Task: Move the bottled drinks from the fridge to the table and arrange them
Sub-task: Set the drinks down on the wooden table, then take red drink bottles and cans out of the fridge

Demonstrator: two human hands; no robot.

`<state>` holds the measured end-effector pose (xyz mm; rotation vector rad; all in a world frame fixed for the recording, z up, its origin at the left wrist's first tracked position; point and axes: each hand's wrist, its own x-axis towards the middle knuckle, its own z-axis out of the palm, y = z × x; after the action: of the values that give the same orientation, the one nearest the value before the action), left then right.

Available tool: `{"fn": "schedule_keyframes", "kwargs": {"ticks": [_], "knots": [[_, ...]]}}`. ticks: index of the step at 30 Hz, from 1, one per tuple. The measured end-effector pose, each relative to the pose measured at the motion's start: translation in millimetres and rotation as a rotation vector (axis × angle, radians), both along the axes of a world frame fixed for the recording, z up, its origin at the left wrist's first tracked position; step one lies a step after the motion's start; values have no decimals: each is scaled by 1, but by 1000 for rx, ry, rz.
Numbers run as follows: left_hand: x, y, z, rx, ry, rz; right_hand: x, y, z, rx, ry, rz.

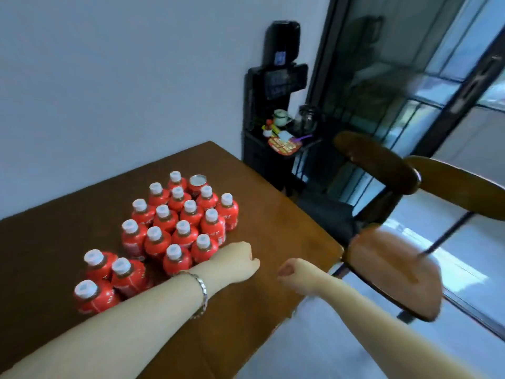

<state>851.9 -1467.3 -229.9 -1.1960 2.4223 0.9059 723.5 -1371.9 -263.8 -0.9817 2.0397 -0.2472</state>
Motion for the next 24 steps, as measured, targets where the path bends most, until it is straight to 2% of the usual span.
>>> {"fn": "schedule_keyframes", "kwargs": {"ticks": [4, 9, 12, 16, 24], "knots": [[-110, 85, 27, -37, 109, -216, -88, 124, 30, 34, 99, -163], [-249, 246, 52, -44, 227, -442, -182, 311, 73, 14, 235, -446], [-298, 307, 63, 5, 251, -545, -211, 381, 97, 25, 308, -594], [-389, 446, 91, 3, 266, -869, -262, 528, 130, 60, 460, -810], [-531, 687, 139, 5, 403, -1309, -328, 765, 179, 158, 576, -1206]]}}
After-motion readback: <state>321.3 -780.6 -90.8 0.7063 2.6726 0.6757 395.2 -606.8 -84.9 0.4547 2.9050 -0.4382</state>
